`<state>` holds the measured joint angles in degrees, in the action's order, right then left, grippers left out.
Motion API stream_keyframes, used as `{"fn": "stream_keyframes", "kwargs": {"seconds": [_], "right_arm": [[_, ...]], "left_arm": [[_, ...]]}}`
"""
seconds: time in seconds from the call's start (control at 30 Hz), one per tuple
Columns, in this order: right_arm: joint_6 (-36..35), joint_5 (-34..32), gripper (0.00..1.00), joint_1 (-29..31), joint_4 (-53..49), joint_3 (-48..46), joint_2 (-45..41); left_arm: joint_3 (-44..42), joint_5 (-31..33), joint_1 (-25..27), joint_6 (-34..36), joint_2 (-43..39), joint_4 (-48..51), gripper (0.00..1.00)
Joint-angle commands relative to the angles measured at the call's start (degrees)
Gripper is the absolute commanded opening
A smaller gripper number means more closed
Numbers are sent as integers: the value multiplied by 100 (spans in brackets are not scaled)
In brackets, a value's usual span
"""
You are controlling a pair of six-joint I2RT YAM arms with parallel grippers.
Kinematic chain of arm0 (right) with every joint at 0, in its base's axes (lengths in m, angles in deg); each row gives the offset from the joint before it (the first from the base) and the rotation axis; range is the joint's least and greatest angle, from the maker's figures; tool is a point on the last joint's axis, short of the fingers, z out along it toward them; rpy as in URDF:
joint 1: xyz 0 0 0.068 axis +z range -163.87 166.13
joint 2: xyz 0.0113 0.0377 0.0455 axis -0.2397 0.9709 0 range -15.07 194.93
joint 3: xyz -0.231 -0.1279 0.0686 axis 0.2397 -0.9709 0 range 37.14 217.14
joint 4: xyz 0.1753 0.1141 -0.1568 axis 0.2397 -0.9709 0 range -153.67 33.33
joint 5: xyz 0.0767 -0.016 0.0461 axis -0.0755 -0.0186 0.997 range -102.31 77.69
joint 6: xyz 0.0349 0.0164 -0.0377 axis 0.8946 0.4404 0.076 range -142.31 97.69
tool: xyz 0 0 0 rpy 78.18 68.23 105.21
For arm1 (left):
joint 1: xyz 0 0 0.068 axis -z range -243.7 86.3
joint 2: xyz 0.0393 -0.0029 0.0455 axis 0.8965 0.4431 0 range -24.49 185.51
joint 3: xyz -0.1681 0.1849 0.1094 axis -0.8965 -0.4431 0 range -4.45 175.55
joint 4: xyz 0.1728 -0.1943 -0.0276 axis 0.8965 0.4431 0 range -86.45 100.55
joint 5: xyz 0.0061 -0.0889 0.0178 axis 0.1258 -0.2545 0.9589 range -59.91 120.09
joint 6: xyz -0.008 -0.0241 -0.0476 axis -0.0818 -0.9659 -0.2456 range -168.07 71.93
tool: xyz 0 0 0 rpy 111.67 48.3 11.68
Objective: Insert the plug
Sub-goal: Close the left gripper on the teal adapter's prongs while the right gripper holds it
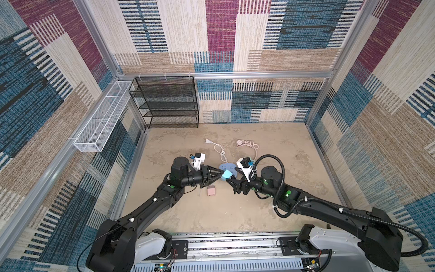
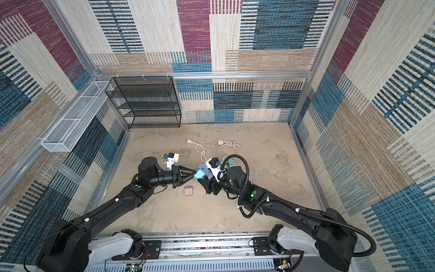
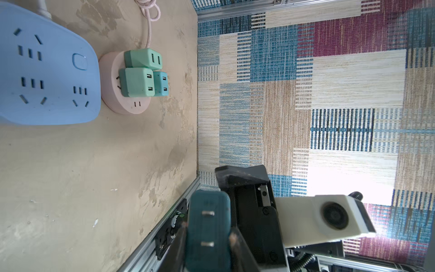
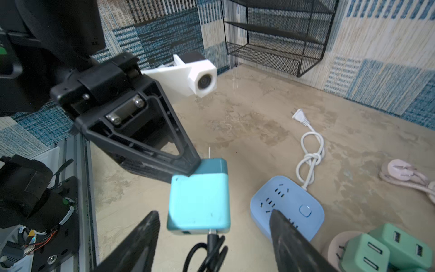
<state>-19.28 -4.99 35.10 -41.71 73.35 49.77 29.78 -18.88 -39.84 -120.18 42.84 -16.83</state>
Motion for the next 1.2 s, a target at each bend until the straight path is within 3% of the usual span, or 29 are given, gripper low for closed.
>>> {"fn": "stream_keyframes", "kwargs": {"seconds": [0.0,0.33,0.83,1.17], "right_arm": [[-251,67,75,-11,980,-112,-224],[-487,453,69,-72,1457,-254,-438],[-270,850,67,-254,1491,-122,36],[-110,1258,59,-344,1622,-102,119]], "left_arm": [[-99,-178,-13,-708,-59,-534,0],[-452,-175,-10,-2217,253,-2673,0],[-576,-104,-7,-2400,72,-2864,0],[-587,-60,-4,-2475,17,-3013,0]]}}
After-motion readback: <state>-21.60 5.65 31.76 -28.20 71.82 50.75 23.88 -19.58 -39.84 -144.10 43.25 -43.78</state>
